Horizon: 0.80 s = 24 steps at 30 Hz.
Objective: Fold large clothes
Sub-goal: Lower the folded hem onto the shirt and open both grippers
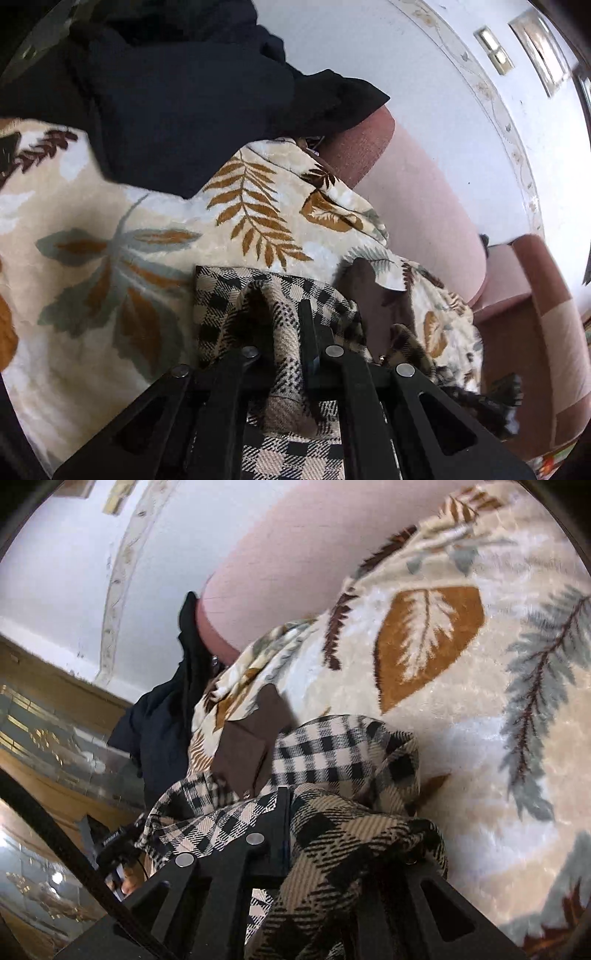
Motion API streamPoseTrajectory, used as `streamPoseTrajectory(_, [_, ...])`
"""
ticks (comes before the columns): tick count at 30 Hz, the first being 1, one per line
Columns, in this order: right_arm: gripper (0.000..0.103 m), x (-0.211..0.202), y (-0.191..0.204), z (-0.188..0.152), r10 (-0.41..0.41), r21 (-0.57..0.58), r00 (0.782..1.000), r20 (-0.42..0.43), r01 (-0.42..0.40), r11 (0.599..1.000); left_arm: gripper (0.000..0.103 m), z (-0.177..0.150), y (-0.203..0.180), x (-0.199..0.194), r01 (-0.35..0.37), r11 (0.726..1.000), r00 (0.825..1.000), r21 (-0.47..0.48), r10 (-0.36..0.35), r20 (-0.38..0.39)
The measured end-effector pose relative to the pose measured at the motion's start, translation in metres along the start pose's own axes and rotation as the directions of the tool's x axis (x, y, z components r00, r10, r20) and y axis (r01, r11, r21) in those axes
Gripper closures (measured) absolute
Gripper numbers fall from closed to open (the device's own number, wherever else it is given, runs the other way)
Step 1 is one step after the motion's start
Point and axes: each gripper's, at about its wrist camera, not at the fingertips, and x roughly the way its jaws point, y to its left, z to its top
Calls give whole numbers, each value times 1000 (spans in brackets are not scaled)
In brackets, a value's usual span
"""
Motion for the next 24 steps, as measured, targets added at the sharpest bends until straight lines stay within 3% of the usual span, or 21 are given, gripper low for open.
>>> streamPoseTrajectory(1, [96,4,-4,1,3,21,1000,-6,-3,1000,94,2,2,-1,31,999,1000,-22,-31,-2])
streamPoseTrajectory(2, [95,6,-8,2,7,39,1000,-8,-6,999,83,3,6,-4,68,996,998,-51,-67,5])
streamPoseTrajectory(3, [95,7,-11,3,14,62,1000,-6,-13,998,65,5,8,-10,97,992,995,-81,-94,31])
streamPoseTrajectory(5, [93,6,-14,3,23,82,1000,2,-23,996,40,7,11,-25,110,988,990,-109,-98,104])
streamPoseTrajectory(6, [90,5,-15,4,28,91,1000,8,-29,995,38,9,11,-33,107,988,986,-116,-90,142])
streamPoseTrajectory(8, [72,-1,-15,4,38,106,998,40,-42,993,38,11,13,-38,117,986,984,-119,-99,150])
streamPoseTrajectory(10, [33,-16,-16,5,18,118,992,123,-33,992,33,11,15,-40,106,986,985,-128,-86,151])
streamPoseTrajectory(12, [29,-32,-21,8,-2,142,982,191,-26,990,33,8,14,-39,68,991,987,-114,-50,153])
streamPoseTrajectory(18, [27,-51,-30,9,-20,174,974,227,-20,985,33,-6,0,-25,-101,995,989,-4,101,104])
streamPoseTrajectory(24, [27,-40,-6,4,-103,49,979,177,96,994,33,-26,-17,-12,-245,948,970,205,238,57])
